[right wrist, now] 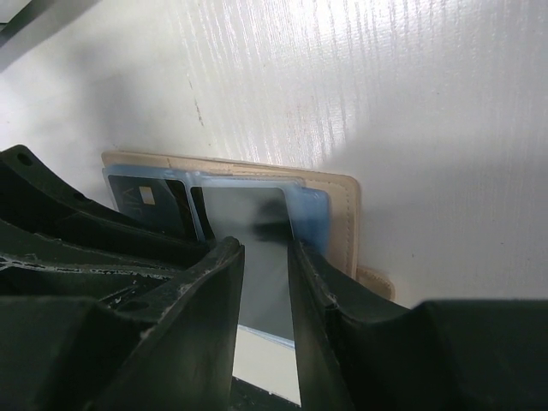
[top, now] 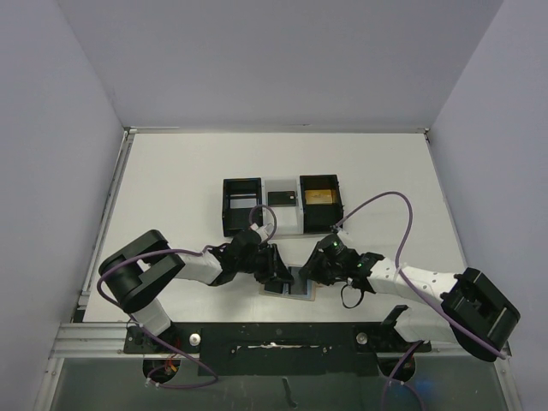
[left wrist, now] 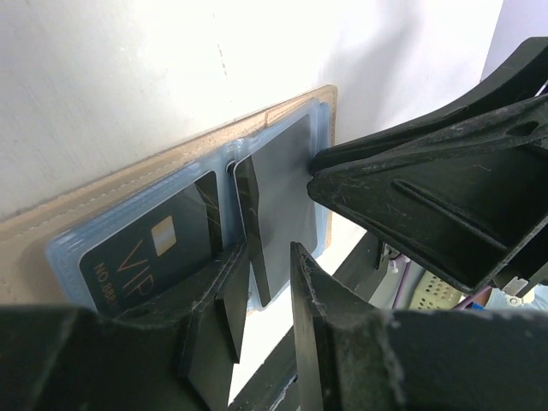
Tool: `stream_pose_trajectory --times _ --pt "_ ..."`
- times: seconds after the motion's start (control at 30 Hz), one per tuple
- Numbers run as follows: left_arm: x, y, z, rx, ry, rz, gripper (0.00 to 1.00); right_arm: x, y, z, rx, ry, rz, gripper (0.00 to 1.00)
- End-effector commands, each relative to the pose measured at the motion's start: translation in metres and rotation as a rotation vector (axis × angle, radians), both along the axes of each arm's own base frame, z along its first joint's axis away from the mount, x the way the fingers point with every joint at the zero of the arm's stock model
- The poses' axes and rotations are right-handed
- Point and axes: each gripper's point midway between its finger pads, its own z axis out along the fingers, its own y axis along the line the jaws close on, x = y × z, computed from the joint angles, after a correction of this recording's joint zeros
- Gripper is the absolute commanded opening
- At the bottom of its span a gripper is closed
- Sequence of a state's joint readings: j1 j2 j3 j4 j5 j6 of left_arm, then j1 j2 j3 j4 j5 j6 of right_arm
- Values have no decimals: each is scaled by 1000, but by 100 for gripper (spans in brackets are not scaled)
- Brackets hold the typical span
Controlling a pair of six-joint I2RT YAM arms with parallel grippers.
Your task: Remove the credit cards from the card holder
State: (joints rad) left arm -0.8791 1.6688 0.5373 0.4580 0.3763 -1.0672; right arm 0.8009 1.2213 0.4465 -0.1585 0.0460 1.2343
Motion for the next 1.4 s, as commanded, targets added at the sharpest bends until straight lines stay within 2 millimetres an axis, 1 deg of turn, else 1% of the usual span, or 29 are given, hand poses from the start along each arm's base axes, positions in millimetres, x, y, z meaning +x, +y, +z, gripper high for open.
stream_pose_trajectory --times 0.0,0.07,0.13,0.2,0.27,0.37,0.43,0.53,0.6,0.67,0.7,0.8,0.83,0.97,1.03,1.2,1.37 --pt "9 5 -4 17 -13 60 27 -17 -24 -28 -99 69 -10 30" --pt "12 5 -3 26 -34 62 30 -17 -24 -28 -97 69 -7 29" --pt "15 2 -8 70 -50 45 31 -17 -24 -29 -96 71 -6 29" --pt "15 3 -16 129 -47 34 31 -17 -24 -30 -99 75 -2 28" --pt "13 4 -23 169 -48 32 31 -16 -24 -30 -103 73 -1 27" --pt "9 7 -26 176 -39 34 30 -16 -23 -29 -98 69 1 26" --pt "8 6 -24 150 -39 42 28 -16 -22 -29 -90 67 8 25" --pt "7 -1 -15 75 -45 43 23 -16 -20 -30 -88 70 13 24" --pt "5 -6 -13 43 -42 23 16 -16 -20 -31 -89 70 16 23" --pt "6 -12 -13 34 -41 10 8 -16 -19 -30 -86 68 24 23" --pt "7 -14 -11 27 -44 7 5 -16 -18 -30 -87 67 27 22" --pt "10 -18 -5 10 -59 4 3 -15 -18 -28 -87 63 31 22" --pt "11 -18 -4 16 -63 2 0 -15 -18 -28 -87 63 32 22" --pt "14 -11 0 52 -90 12 0 -15 -19 -28 -90 63 21 23" --pt "14 -9 5 51 -101 18 0 -14 -19 -26 -85 56 23 23" --pt "14 -3 8 65 -114 23 0 -8 -8 -13 -34 5 60 25" --pt "13 -1 7 71 -114 23 0 -5 -7 -6 -27 -18 60 26"
